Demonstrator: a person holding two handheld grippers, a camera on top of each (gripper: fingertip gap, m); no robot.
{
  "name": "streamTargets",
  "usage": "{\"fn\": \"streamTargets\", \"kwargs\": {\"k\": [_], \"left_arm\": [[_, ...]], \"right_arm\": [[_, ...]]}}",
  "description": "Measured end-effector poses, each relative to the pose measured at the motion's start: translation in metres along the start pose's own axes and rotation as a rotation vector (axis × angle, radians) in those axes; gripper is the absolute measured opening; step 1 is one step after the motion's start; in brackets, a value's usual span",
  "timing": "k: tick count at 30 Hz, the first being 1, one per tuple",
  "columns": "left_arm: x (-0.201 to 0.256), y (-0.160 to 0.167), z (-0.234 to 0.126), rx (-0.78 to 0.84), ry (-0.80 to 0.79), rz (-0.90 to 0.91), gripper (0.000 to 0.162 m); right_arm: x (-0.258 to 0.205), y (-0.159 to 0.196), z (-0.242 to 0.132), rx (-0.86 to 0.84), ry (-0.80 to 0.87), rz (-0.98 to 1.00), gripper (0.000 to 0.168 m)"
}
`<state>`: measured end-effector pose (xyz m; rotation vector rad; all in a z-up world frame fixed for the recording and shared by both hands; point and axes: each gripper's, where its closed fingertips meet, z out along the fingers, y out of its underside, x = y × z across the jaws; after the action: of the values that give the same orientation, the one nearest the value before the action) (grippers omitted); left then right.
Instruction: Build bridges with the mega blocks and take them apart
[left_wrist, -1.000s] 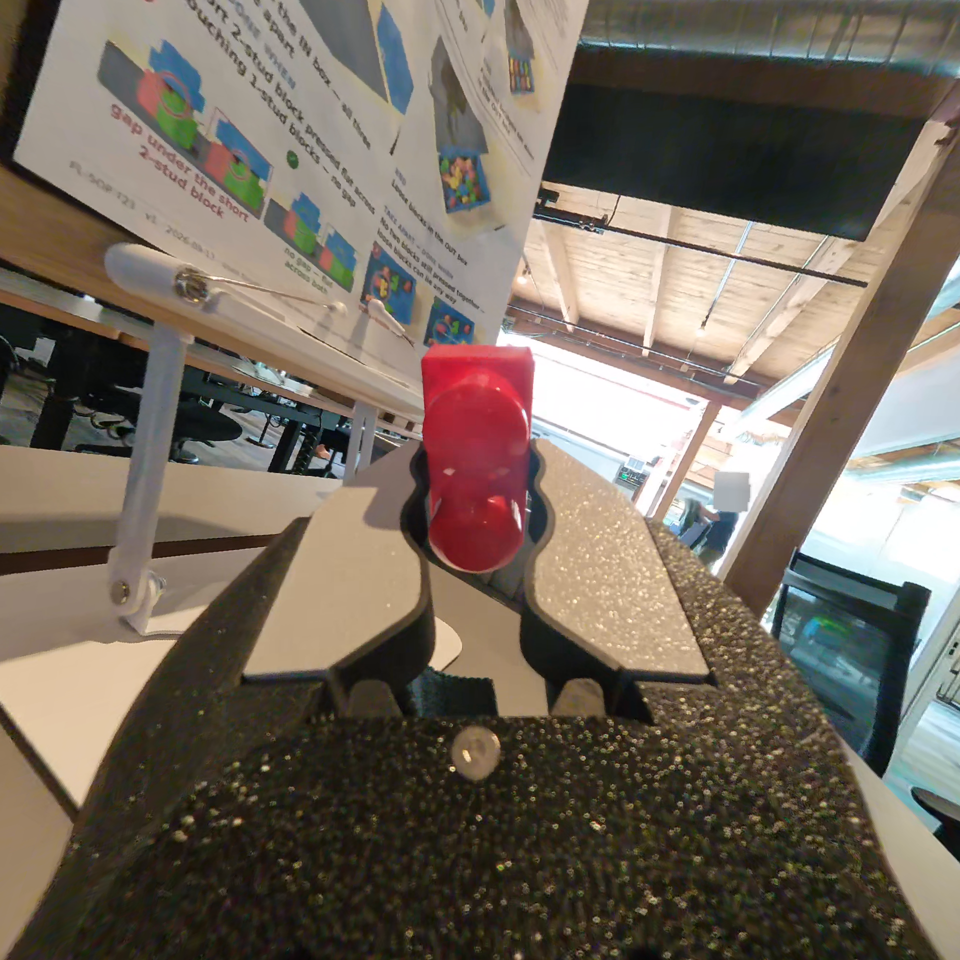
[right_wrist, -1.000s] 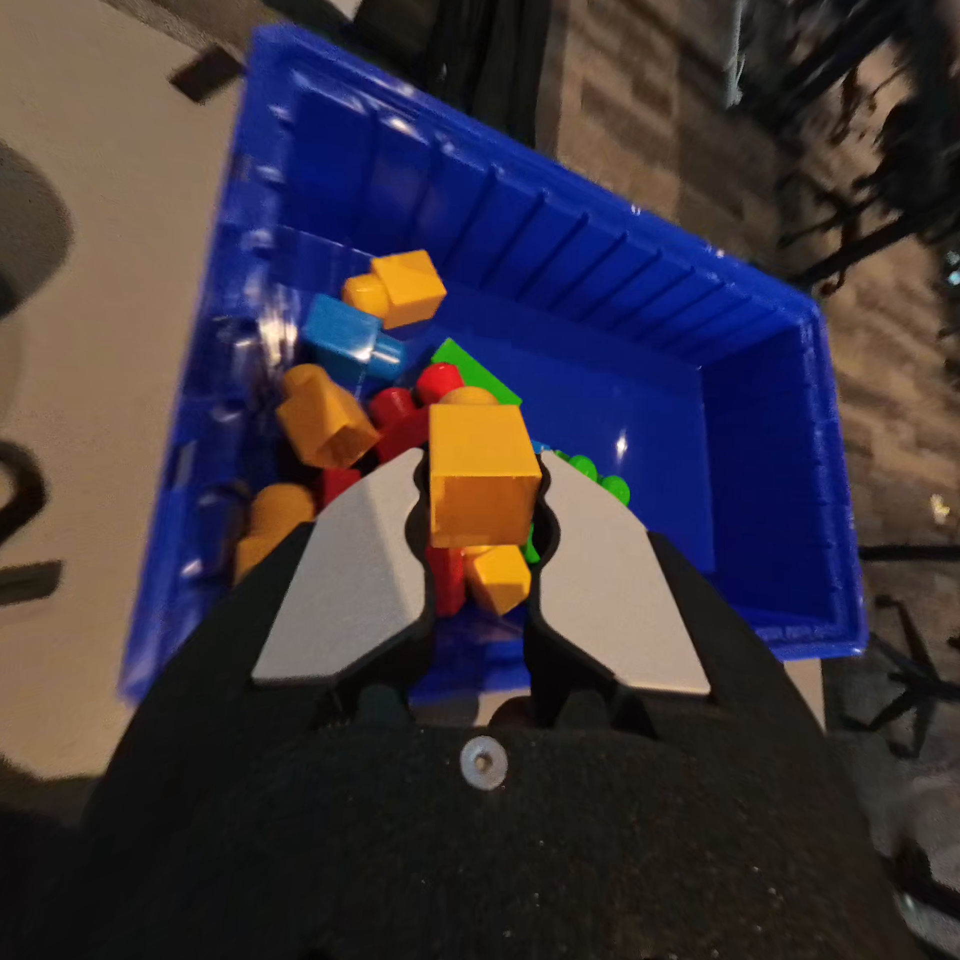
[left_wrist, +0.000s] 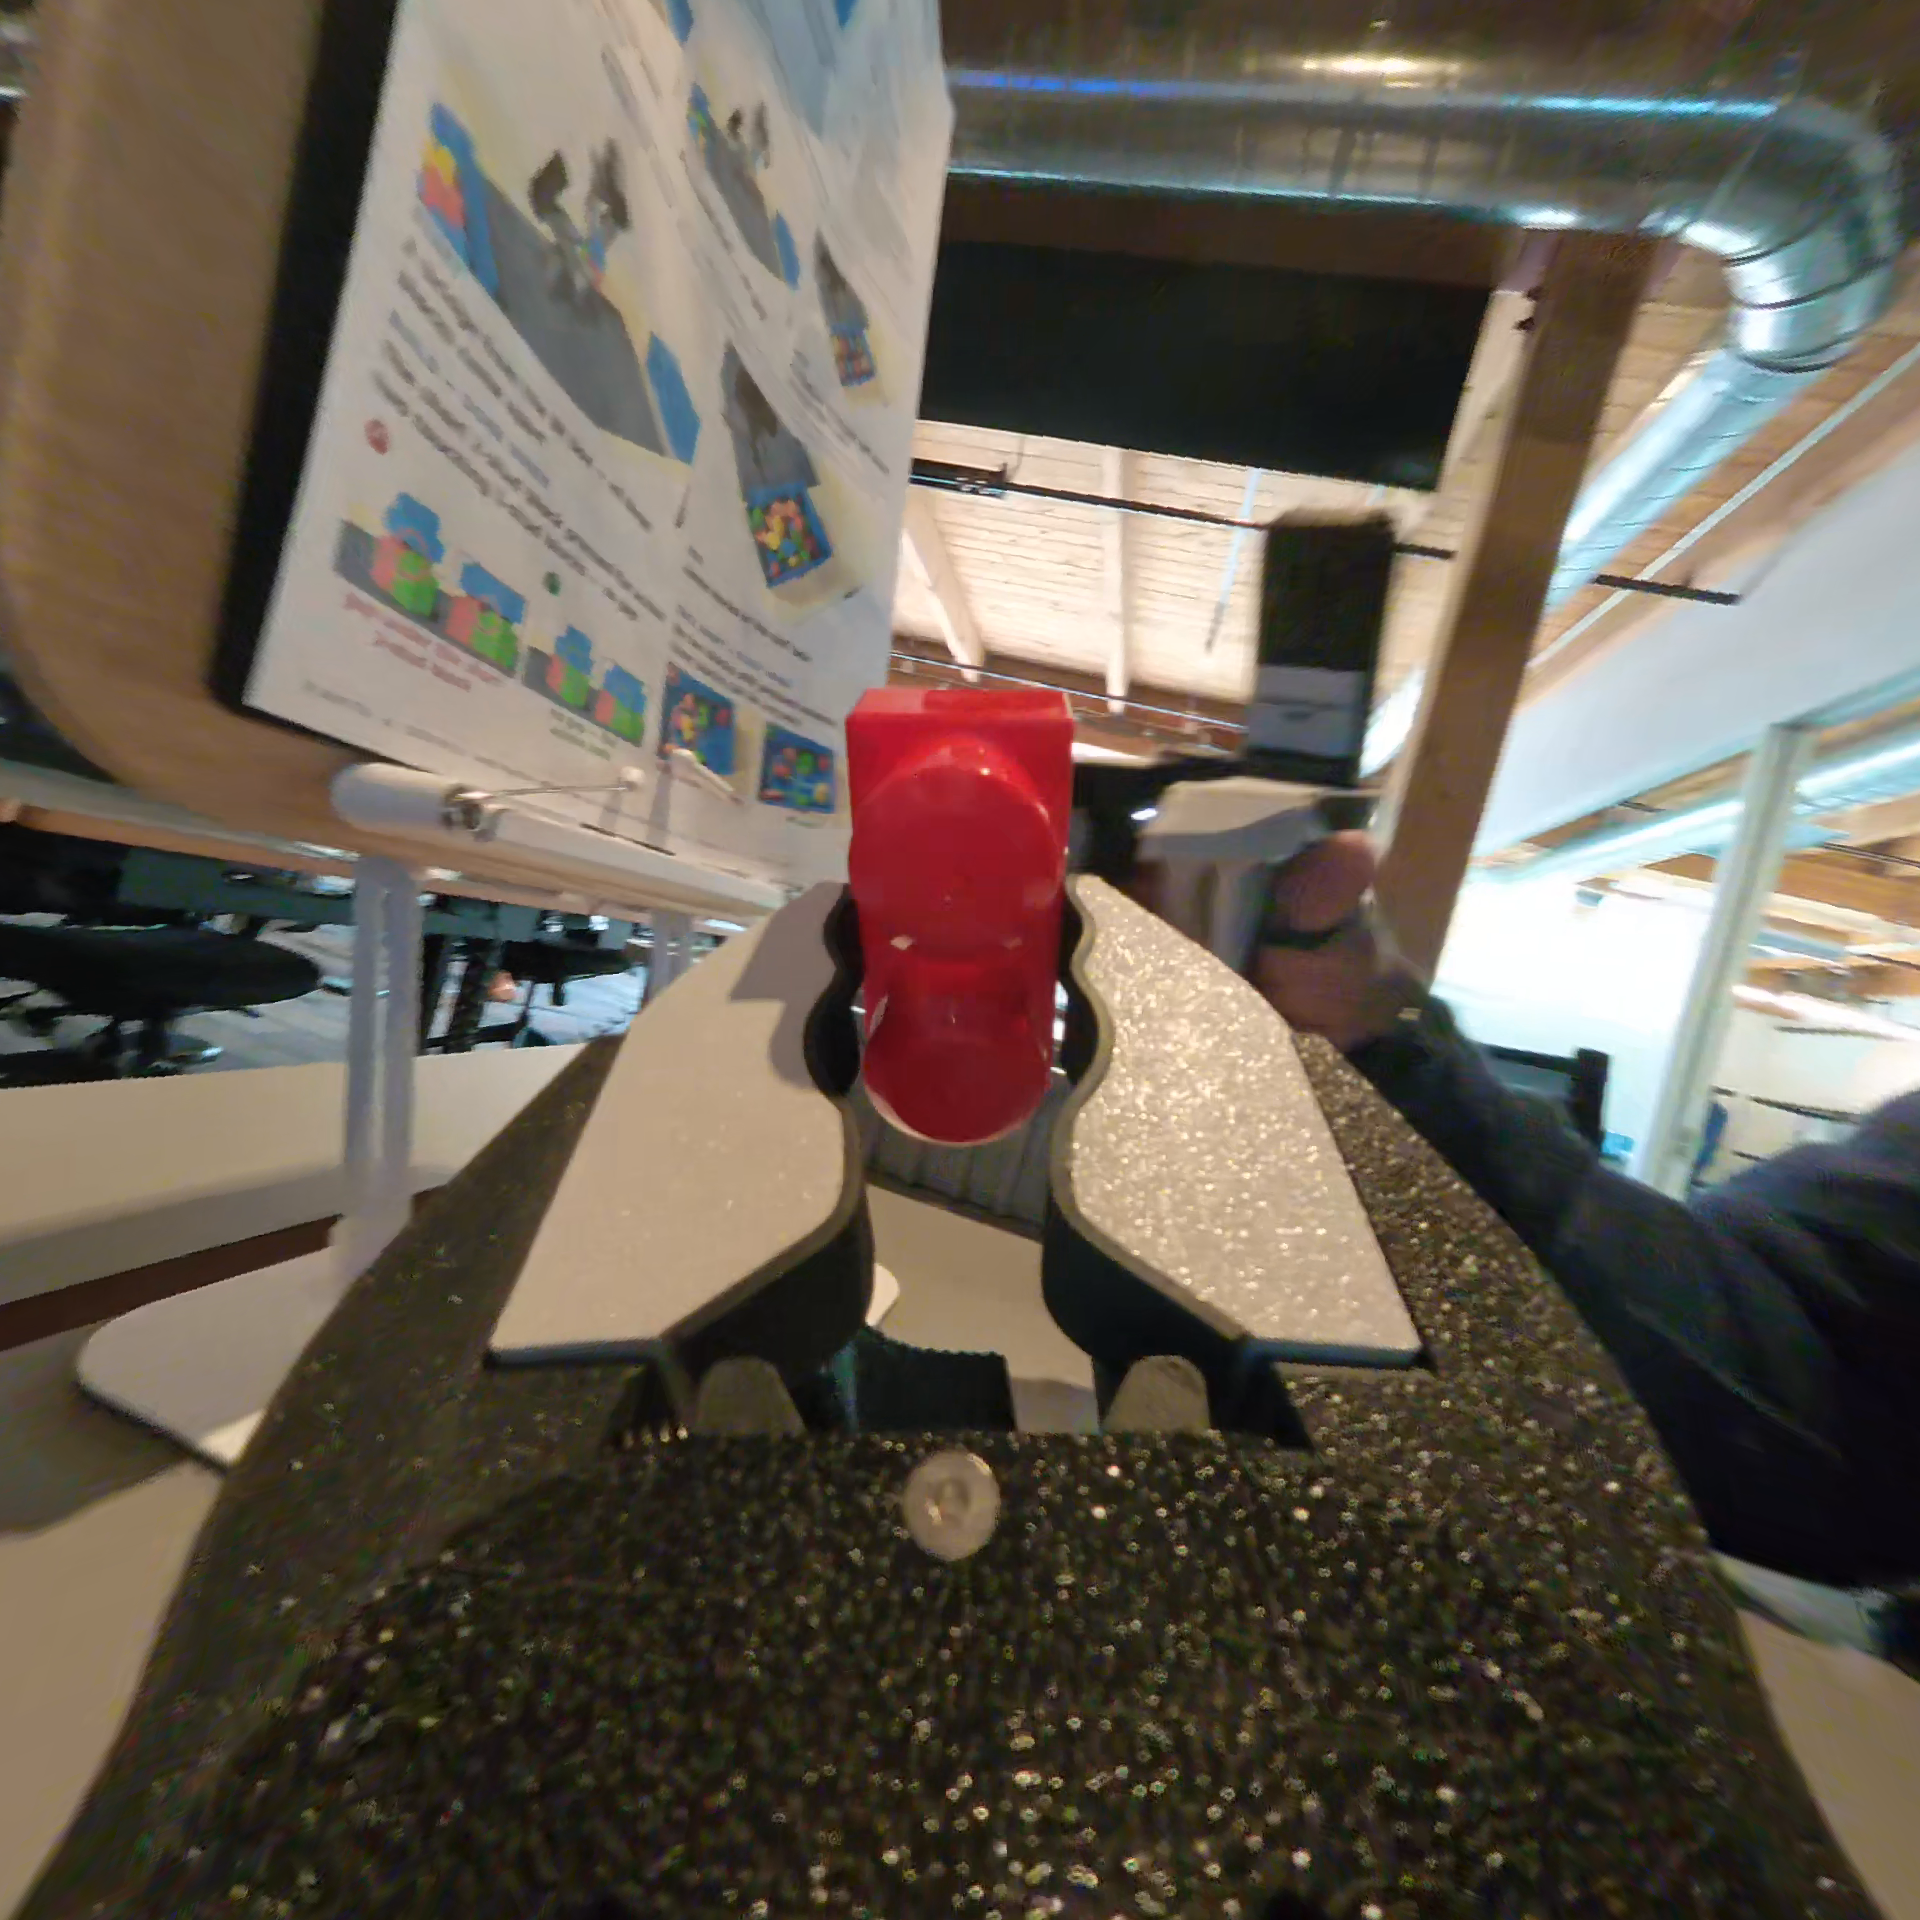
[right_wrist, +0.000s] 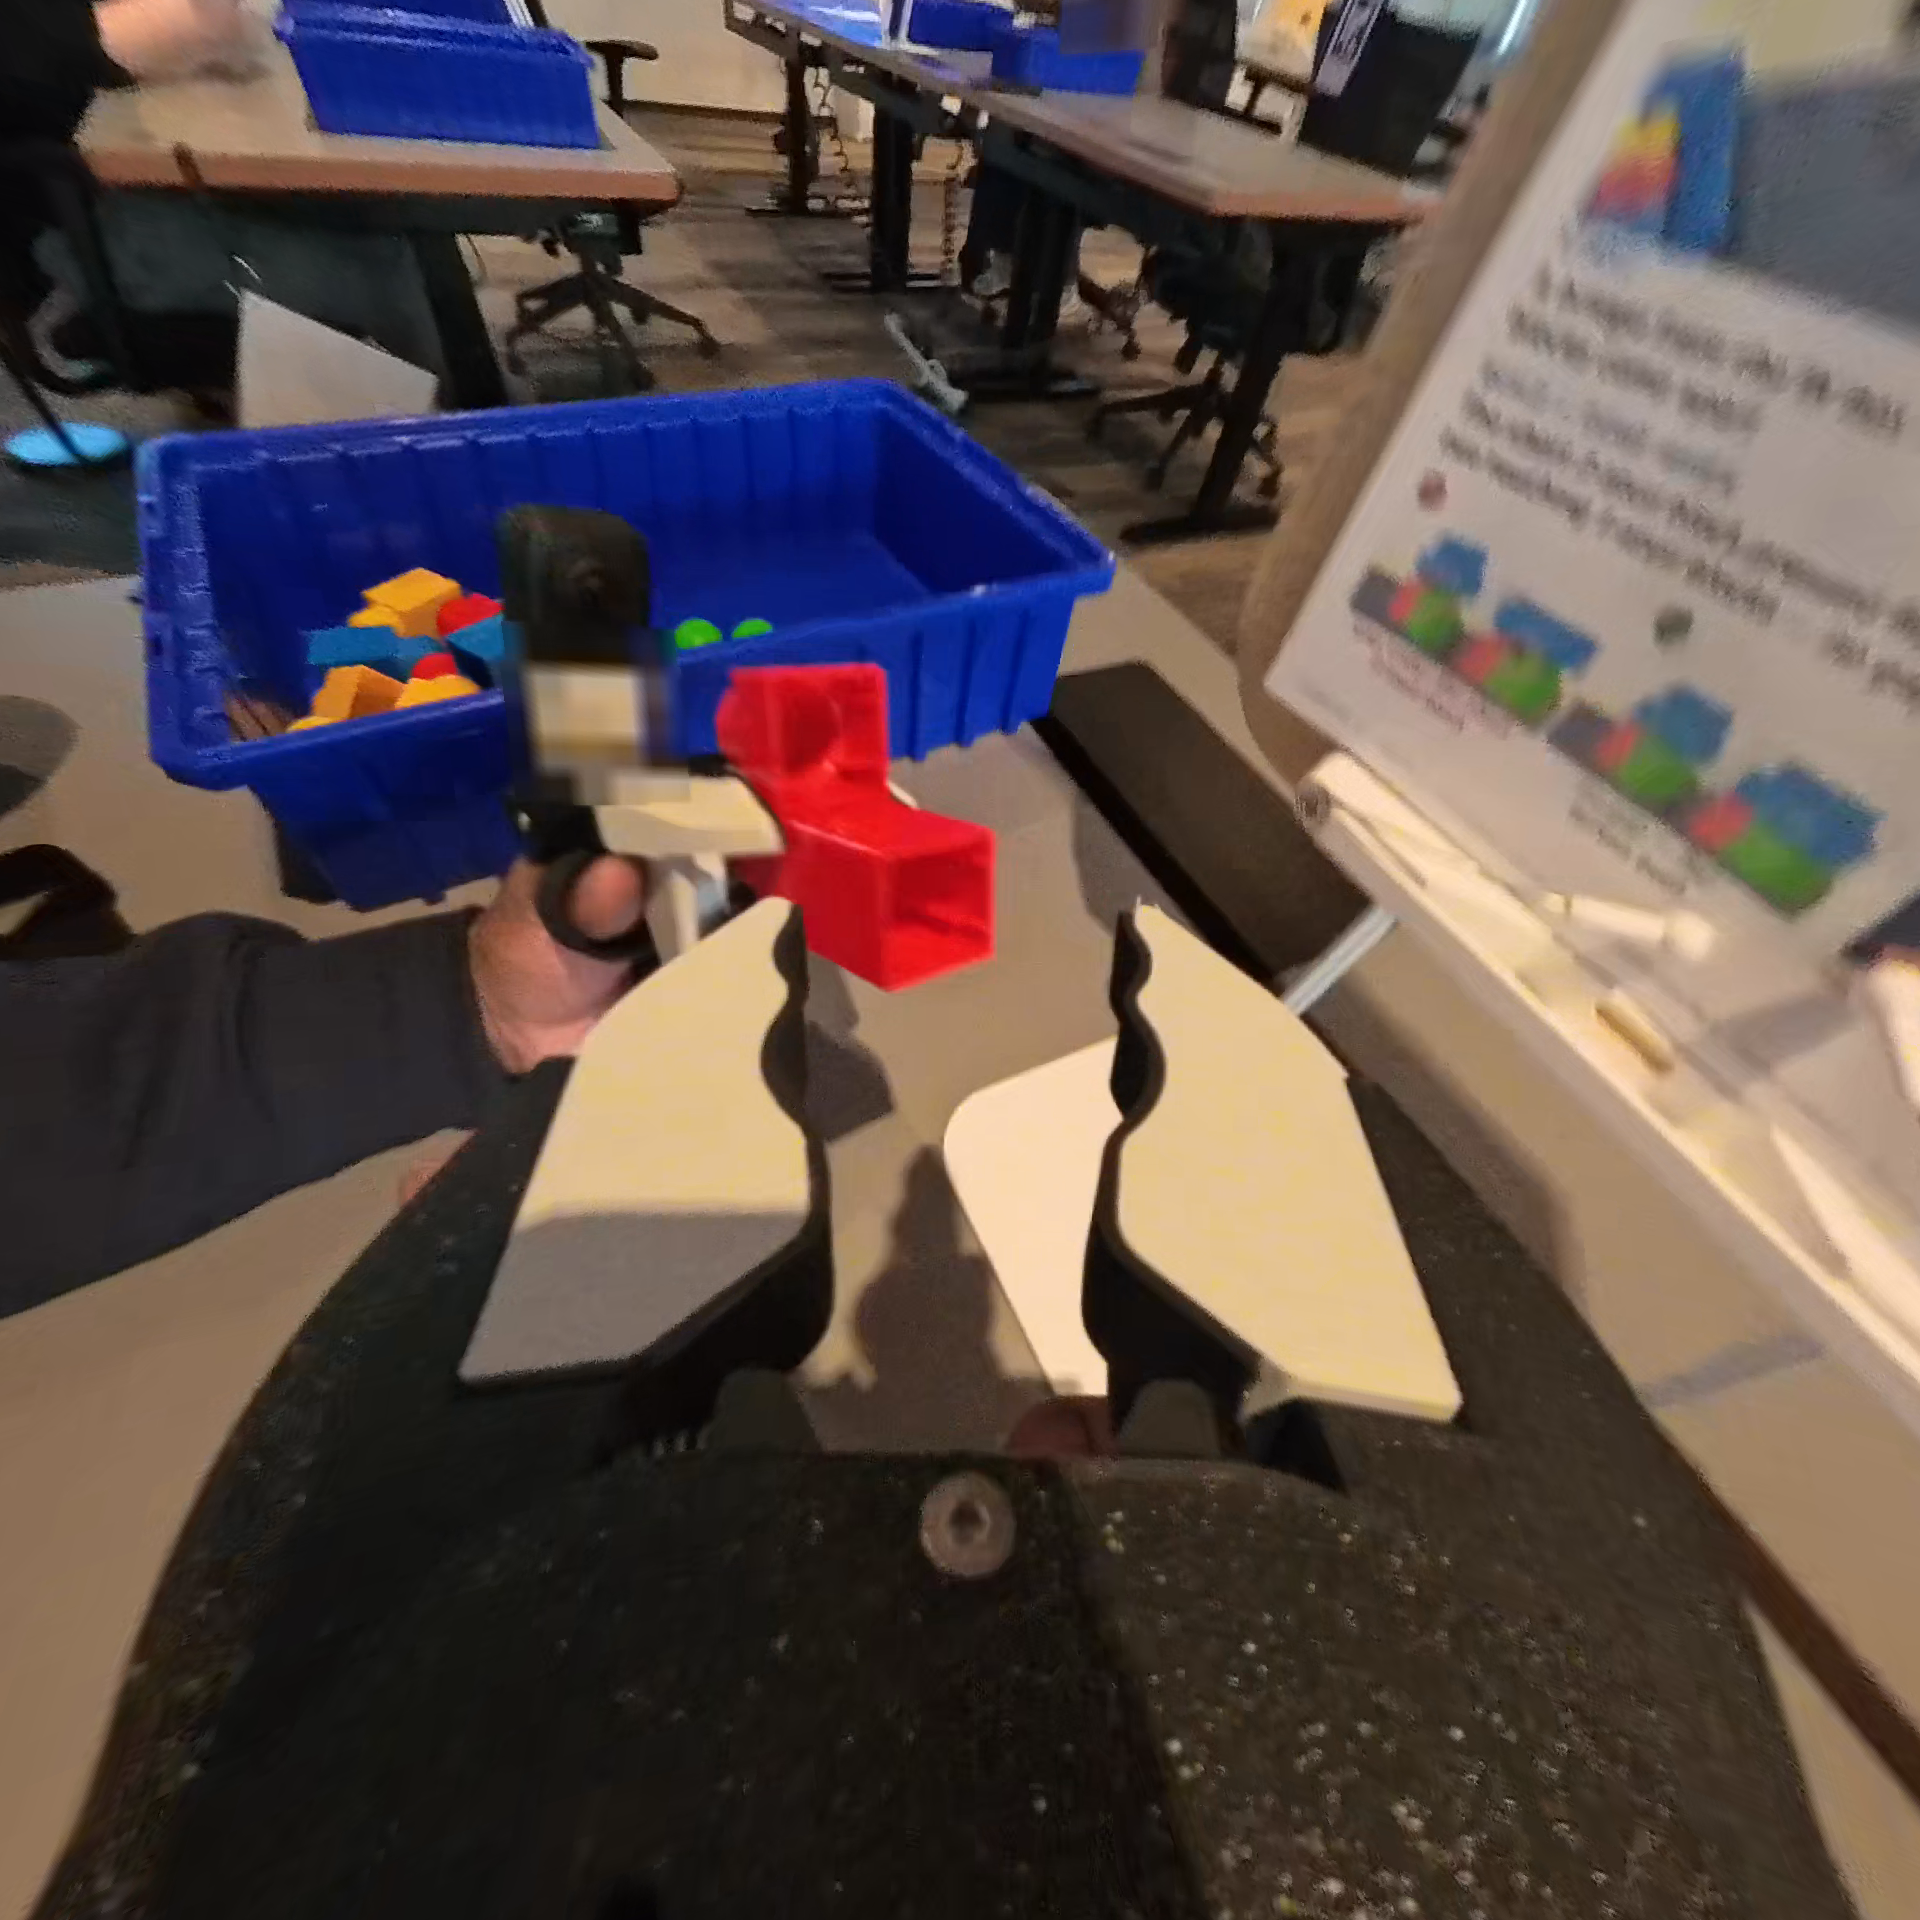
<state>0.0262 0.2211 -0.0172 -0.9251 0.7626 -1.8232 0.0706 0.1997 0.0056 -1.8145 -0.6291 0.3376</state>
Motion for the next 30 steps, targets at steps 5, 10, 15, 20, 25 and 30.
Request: {"fn": "streamTargets", "kwargs": {"k": [5, 10, 15, 20, 25, 30], "left_arm": [[0.016, 0.014, 0.007, -0.072, 0.101, -0.004, 0.035], [0.027, 0.031, 0.014, -0.15, 0.169, -0.033, 0.035], [0.03, 0.035, 0.013, -0.174, 0.197, -0.09, 0.035], [0.033, 0.037, 0.013, -0.191, 0.23, -0.165, 0.036], [0.036, 0.035, 0.014, -0.173, 0.256, -0.211, 0.035], [0.027, 0.016, 0.004, -0.057, 0.245, -0.26, 0.035]], "right_arm": [[-0.006, 0.029, 0.002, -0.045, -0.221, 0.101, 0.073], [-0.023, 0.046, 0.012, -0.114, -0.302, 0.03, 0.065], [-0.039, 0.045, 0.014, -0.105, -0.358, -0.077, 0.039], [-0.039, 0.044, 0.01, -0.09, -0.328, -0.235, 0.038], [-0.04, 0.041, 0.004, -0.055, -0.28, -0.412, 0.037], [-0.027, 0.028, -0.01, 0.006, -0.187, -0.517, 0.036]]}}
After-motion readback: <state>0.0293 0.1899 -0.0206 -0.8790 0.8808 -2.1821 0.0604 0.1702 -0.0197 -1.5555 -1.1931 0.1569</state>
